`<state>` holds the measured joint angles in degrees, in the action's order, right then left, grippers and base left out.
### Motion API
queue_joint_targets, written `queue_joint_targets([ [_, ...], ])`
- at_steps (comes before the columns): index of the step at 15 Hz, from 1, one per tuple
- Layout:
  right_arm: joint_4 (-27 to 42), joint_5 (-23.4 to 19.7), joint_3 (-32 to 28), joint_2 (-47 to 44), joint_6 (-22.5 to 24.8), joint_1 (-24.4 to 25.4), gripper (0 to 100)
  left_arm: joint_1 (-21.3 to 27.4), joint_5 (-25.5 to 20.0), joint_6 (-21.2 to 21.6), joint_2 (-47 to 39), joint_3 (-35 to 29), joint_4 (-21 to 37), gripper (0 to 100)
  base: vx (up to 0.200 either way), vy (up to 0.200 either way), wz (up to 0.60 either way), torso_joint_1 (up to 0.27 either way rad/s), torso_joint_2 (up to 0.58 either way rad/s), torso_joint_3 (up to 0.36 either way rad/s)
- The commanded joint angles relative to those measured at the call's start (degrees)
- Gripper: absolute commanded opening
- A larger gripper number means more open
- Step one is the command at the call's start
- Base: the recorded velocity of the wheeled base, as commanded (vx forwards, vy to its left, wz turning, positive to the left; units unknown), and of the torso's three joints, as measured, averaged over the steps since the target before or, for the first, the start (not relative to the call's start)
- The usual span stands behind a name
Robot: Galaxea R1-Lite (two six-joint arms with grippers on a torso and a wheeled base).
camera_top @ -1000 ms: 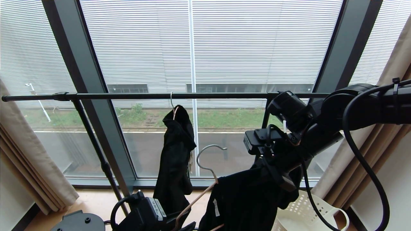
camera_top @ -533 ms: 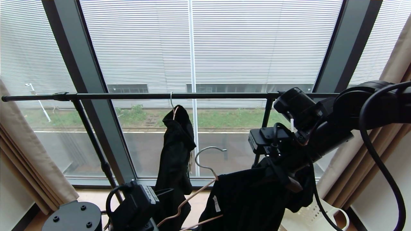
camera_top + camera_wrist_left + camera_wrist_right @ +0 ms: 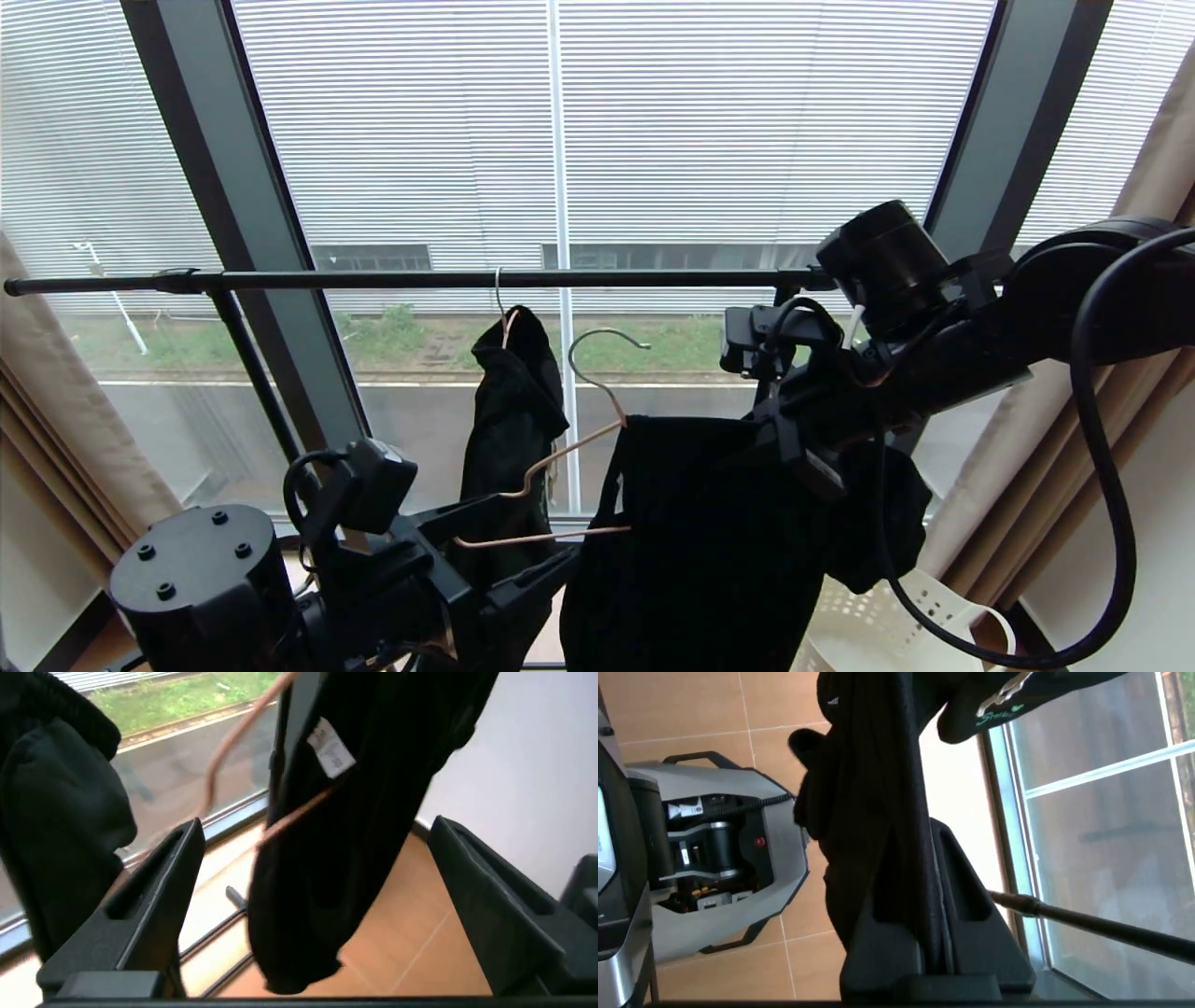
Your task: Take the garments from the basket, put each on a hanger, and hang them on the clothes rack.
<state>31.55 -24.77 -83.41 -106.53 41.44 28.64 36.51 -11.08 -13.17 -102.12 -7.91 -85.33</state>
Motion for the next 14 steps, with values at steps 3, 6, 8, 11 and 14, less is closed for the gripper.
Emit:
queue_joint_targets([
  [3, -0.44, -0.19, 0.00, 1.86, -1.18, -0.95, 0, -3.46, -4.04, -4.85, -0.10, -1.76, 0.52, 100, 0.000, 0.000, 0.00, 0.000, 0.00, 0.000],
  [6, -0.52, -0.89, 1.67, 4.67, -3.38, -0.95, 0, -2.15, -3.95, -5.55, -5.55, -2.02, 1.22, 100, 0.000, 0.000, 0.00, 0.000, 0.00, 0.000],
  [8, -1.31, -0.89, 3.69, 5.99, -3.38, -0.95, 0, -1.97, -3.24, -5.47, -8.89, -2.81, 1.66, 100, 0.000, 0.000, 0.00, 0.000, 0.00, 0.000],
  [11, -4.74, -0.89, 7.03, 6.95, -3.38, -0.77, 0, 0.23, 2.73, -5.03, -10.73, -5.01, 5.35, 100, 0.000, 0.000, 0.00, 0.000, 0.00, 0.000],
  [14, -5.45, -0.89, 8.79, 8.36, -3.55, -0.16, 0, 2.86, 7.04, -3.88, -11.61, -6.24, 7.46, 100, 0.000, 0.000, 0.00, 0.000, 0.00, 0.000],
])
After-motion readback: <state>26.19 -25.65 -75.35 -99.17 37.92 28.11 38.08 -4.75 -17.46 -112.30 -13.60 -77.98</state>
